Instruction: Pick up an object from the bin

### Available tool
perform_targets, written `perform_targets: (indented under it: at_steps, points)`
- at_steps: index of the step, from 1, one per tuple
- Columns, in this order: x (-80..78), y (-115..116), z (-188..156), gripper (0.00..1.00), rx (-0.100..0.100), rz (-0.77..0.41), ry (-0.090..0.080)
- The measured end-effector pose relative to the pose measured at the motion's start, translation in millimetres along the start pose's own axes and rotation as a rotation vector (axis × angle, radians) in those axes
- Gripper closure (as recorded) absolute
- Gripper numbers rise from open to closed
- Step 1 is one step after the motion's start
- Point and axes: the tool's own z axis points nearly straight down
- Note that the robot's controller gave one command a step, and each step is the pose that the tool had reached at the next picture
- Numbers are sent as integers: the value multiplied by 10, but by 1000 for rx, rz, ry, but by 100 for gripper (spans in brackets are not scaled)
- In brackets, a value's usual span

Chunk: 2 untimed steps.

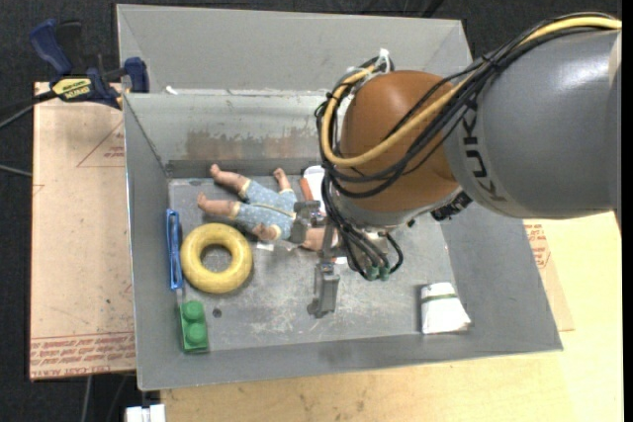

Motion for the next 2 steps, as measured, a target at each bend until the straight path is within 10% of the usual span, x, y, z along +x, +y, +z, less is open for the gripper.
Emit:
perform_targets:
  at_steps: [2]
  points:
    - [-184,279,325,0,-1,-3,-2]
